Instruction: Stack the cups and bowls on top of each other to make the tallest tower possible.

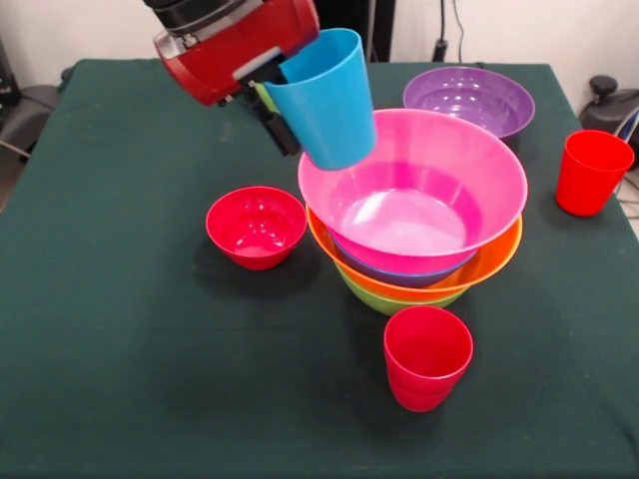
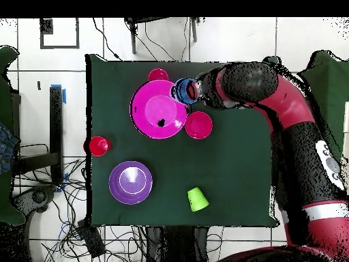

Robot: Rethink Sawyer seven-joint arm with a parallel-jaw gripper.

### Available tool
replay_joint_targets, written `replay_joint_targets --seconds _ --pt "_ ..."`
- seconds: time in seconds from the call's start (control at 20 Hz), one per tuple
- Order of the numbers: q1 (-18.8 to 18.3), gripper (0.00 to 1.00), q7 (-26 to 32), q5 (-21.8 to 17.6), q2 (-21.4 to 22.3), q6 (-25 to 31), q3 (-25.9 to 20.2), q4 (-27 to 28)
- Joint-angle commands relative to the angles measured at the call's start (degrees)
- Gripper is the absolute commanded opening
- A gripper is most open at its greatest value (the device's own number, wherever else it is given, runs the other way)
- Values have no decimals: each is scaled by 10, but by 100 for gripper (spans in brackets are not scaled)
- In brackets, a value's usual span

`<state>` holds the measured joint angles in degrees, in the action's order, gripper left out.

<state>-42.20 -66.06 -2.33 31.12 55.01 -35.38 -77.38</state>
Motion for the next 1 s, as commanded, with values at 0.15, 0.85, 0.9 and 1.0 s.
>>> replay_joint_targets --seconds 0.15,0.85,0.9,1.0 --pt "53 0 -39 -42 -59 -71 20 14" --pt "80 0 -51 -71 -91 -85 60 5" --pt "85 0 -57 -73 -94 -79 68 11" --pt "90 0 -61 -77 -98 -69 77 16"
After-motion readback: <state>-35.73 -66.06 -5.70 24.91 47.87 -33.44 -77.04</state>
